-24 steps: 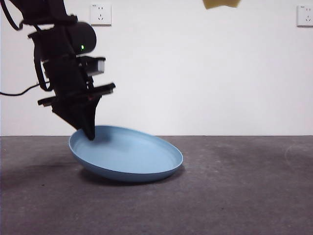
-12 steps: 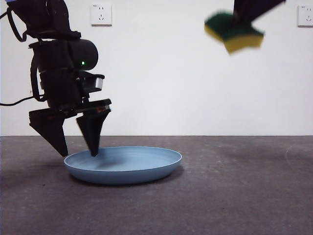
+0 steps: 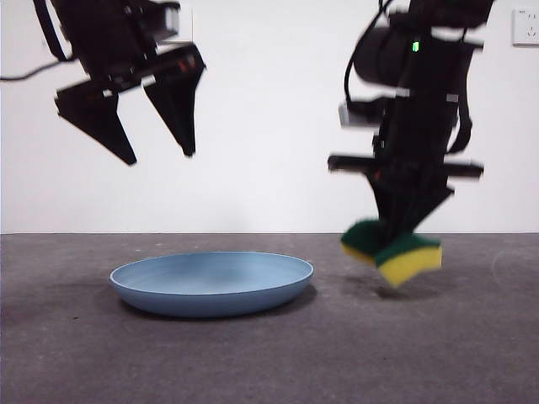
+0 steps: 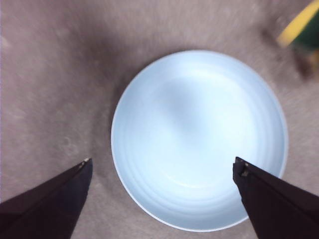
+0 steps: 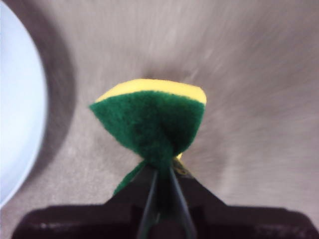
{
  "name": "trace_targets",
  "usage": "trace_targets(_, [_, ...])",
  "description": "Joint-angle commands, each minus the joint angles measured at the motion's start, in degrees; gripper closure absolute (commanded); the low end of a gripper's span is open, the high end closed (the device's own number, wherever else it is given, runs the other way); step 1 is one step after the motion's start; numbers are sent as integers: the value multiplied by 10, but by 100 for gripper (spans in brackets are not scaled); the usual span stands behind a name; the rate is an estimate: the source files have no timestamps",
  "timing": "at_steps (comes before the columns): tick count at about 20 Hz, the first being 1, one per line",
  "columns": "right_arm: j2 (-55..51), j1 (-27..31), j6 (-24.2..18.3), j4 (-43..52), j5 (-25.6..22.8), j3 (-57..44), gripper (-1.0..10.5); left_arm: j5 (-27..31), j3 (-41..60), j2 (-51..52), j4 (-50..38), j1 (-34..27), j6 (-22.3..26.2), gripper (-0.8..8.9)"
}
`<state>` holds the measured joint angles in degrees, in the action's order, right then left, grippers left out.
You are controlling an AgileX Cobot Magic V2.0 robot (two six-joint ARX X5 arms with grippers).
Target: Pick up the plate,pick up the cloth,clean the plate with the cloth
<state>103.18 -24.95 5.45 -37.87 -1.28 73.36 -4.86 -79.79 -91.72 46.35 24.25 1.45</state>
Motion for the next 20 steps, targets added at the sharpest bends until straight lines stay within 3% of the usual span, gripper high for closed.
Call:
trace_targets(1, [26,10,7,0,71,-7,936,1,3,20,2,2,-3,343])
trace_targets(3, [36,16,7,-2,84,-7,881,1,3,32,2,2,-3,343])
trace_targets(6, [36,17,7,-2,83,-7,459,1,3,33,1,2,-3,343])
trace_targets(7, [36,18,7,-4,82,-7,376,1,3,33,-2,2,-3,343])
trace_targets(18, [-36,20,7,-9,82,-7,385,3,3,33,-17,1,0,347])
trace_targets(19, [-53,20,7,-10,82,-7,418,3,3,33,-17,1,2,353])
trace_targets(20, [-70,20,7,-12,83,-7,534,3,3,33,-16,1,4,411])
